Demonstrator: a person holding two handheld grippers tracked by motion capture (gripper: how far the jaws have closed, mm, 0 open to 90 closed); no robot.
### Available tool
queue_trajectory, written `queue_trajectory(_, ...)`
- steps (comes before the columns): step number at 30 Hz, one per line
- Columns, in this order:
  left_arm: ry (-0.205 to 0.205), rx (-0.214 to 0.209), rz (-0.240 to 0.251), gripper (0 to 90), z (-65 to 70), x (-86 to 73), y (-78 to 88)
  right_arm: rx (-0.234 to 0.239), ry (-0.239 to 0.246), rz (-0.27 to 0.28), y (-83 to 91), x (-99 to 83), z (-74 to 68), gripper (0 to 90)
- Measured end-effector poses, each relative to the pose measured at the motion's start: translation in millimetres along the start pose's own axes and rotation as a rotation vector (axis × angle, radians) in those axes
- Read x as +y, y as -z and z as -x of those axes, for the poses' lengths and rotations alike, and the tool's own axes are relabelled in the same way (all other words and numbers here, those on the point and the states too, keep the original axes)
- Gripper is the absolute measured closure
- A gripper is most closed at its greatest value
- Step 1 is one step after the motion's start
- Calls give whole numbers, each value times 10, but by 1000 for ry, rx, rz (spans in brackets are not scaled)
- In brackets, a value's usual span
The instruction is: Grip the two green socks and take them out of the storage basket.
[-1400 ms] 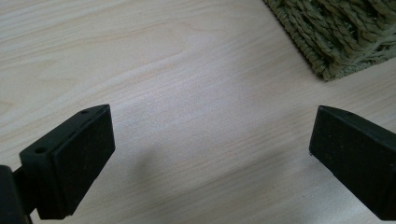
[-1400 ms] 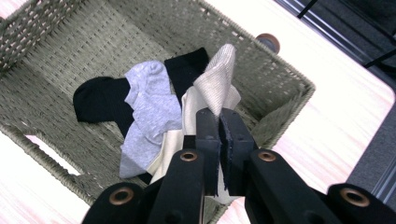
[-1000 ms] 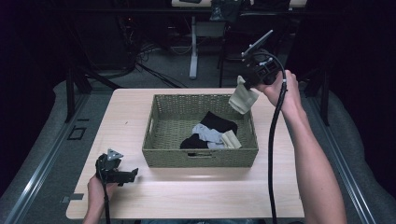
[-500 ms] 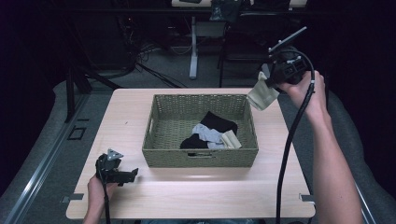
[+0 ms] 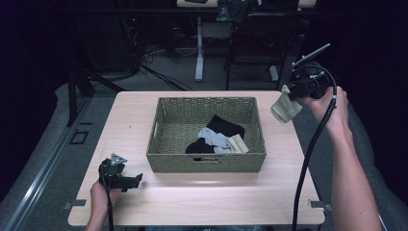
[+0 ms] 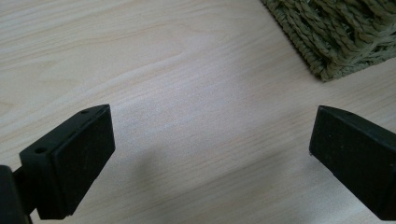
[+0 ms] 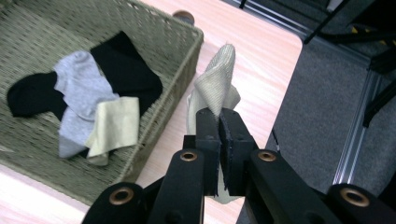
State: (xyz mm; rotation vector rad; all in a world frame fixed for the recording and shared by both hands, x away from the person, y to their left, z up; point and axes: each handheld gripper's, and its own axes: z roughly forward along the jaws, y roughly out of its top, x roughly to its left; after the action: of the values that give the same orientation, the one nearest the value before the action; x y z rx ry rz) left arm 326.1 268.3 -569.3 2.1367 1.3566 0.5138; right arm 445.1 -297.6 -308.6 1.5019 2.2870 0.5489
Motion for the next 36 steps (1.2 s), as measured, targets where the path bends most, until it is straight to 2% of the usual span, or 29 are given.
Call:
queue_trajectory(6, 0, 1, -2, 3, 5, 1, -3, 5, -21, -48, -247, -126, 50, 872)
queue_trajectory(13, 1, 1, -2, 3, 1, -1, -5, 15, -46, -113, -614, -329, 98, 872)
queue_trajectory(19, 3, 2, -3, 3, 3, 1, -6, 19, -60, -189, -997, -503, 93, 872)
queue_trajectory(26, 8, -1, -1, 2, -6, -4, 3, 61, -87, -254, -1490, -718, 49, 872)
queue_trajectory(27, 5, -1, -2, 2, -7, -4, 3, 68, -100, -248, -1562, -749, 38, 871)
queue_trajectory(28, 5, -1, -2, 2, -6, -4, 1, 82, -89, -274, -1606, -760, 47, 871)
queue_trajectory(31, 9, -2, -1, 2, -4, -4, -3, 94, -101, -291, -1727, -806, 37, 869)
queue_trajectory(34, 11, -2, 0, 2, -3, -5, -1, 109, -101, -299, -1760, -820, 34, 858)
queue_trajectory(36, 11, -3, 0, 2, -3, -4, -1, 107, -106, -282, -1736, -817, 27, 768)
